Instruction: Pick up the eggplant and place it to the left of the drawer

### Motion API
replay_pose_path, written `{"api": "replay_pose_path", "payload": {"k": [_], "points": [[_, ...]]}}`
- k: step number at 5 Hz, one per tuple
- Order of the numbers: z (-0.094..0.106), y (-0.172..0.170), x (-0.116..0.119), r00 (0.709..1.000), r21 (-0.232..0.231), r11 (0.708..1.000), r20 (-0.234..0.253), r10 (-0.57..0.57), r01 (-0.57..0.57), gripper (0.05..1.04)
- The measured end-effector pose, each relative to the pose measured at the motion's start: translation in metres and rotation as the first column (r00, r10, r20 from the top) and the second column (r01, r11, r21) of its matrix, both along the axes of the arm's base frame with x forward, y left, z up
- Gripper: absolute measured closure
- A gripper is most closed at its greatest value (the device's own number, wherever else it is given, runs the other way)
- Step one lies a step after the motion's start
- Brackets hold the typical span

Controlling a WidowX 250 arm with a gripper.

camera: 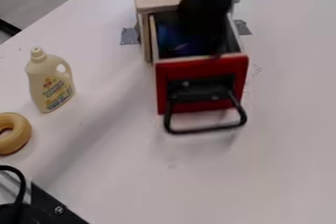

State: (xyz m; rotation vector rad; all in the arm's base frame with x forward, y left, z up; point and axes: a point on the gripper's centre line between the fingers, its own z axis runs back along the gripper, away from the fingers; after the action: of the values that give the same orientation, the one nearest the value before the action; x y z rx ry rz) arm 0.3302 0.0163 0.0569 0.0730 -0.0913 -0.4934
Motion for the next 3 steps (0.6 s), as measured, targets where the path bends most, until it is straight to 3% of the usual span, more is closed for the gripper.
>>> {"api": "replay_pose_path", "payload": {"k": [2,3], "points": [[-0.01,0.0071,-0.0012,0.998,0.013,0.998,0.01,0.069,-0.069,0.133],[-0.01,0.0074,-0.0038,0.997,0.009,0.997,-0.006,0.083,-0.083,0.311]]}}
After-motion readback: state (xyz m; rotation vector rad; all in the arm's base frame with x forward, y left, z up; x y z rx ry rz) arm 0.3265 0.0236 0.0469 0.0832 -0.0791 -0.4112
